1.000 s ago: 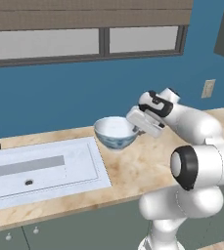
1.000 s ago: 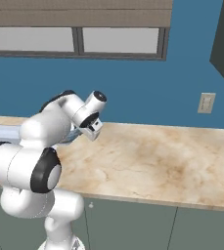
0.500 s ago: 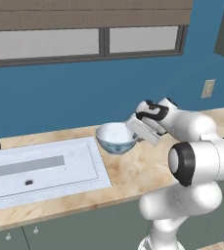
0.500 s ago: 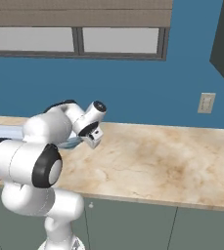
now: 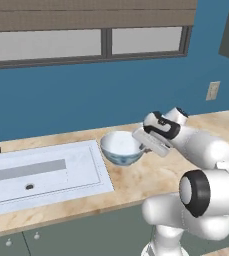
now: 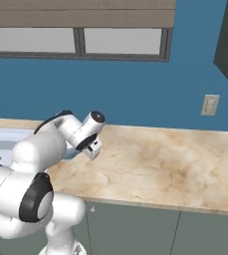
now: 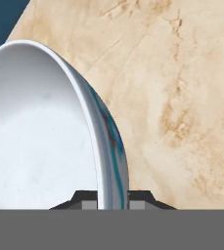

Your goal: Pick the cup and bowl from the counter and place them on the counter next to the sink.

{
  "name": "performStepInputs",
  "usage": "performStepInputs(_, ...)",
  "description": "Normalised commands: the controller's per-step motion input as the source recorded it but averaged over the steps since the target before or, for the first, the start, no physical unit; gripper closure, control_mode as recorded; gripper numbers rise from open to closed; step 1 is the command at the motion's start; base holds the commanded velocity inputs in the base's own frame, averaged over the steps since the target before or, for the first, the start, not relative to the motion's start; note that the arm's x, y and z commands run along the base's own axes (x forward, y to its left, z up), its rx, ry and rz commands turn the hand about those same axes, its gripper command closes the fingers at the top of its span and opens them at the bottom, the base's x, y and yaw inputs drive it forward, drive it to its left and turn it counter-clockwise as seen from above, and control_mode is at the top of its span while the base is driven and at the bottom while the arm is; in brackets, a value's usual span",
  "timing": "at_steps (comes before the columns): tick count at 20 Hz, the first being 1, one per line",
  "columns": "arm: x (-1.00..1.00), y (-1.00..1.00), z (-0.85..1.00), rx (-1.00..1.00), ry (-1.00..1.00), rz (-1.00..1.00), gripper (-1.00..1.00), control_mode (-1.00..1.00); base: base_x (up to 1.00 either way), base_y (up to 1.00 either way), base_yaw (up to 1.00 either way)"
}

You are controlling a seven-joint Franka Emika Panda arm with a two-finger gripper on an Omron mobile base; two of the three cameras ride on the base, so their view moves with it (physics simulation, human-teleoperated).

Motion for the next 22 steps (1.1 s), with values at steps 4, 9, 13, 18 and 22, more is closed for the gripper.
performStepInputs(4,-0.06,0.00,-0.08,-0.03,0.00,-0.08,1.00,-1.00,0.00,0.00,0.00)
performStepInputs(9,0.02,0.00,-0.11,-0.05,0.03,-0.13,1.00,-1.00,0.00,0.00,0.00)
performStepInputs(13,0.01,0.00,-0.06,-0.03,0.06,-0.12,1.00,-1.00,0.00,0.00,0.00)
performStepInputs(18,0.00,0.00,-0.12,-0.01,0.01,-0.09,1.00,-1.00,0.00,0.00,0.00)
performStepInputs(22,0.01,0.00,-0.22,0.00,0.00,-0.06,1.00,-1.00,0.00,0.00,0.00)
